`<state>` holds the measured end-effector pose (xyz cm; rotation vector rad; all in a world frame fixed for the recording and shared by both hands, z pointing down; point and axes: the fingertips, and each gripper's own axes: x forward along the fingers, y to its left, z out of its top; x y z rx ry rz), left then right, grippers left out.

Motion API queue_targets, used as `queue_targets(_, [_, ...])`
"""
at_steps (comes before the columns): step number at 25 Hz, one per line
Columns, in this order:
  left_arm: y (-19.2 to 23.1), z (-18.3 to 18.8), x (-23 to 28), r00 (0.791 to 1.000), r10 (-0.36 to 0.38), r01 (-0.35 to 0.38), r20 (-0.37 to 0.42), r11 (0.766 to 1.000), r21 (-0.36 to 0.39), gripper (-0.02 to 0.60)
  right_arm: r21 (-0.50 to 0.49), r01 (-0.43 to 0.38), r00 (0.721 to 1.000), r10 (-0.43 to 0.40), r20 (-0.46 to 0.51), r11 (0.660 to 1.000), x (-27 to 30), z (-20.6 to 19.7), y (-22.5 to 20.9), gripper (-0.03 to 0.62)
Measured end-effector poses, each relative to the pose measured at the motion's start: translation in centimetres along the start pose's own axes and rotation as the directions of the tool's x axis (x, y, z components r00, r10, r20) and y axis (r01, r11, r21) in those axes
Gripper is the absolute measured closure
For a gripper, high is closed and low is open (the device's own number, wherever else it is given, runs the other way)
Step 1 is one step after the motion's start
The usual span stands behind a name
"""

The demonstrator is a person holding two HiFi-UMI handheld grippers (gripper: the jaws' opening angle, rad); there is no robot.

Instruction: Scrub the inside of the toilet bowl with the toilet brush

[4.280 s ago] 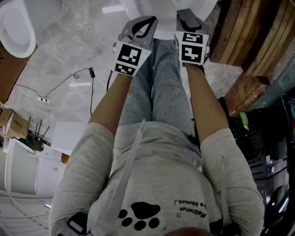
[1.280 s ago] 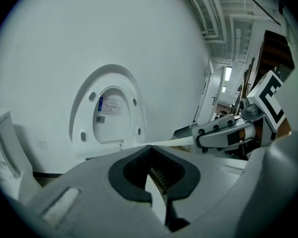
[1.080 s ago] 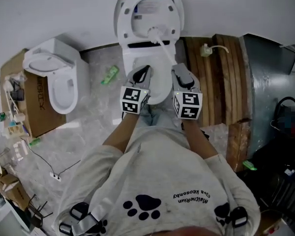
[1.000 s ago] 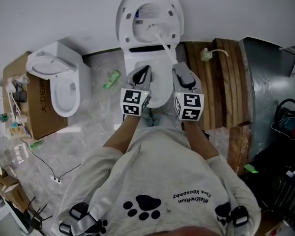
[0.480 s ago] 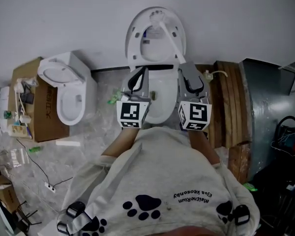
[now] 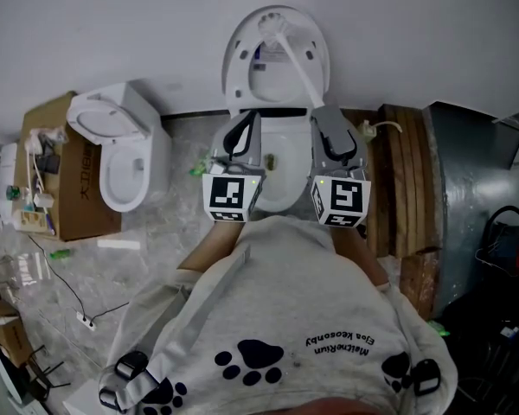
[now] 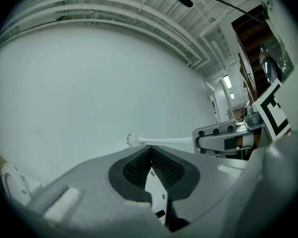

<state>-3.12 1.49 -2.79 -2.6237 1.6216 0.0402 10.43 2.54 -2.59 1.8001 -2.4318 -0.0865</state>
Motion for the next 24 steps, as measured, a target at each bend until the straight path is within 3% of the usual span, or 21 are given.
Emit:
queue_targets(11, [-1.5,0.6,0.7,0.999,-0.031,0.031,0.008,0.999,0.010,0.583,0.042,-0.017,1.000,0.018,-0.024,0.999,-0.2,-0.7,-0.7,0.444])
queue_targets(24, [-4.3,0.3,-0.3,0.999,-0.040,0.040,0.004,0.999,0.018,0.583,0.027,-0.042,0.999,0.042,-0.013,0.999,-2.3,-0.6,-1.6,0.444])
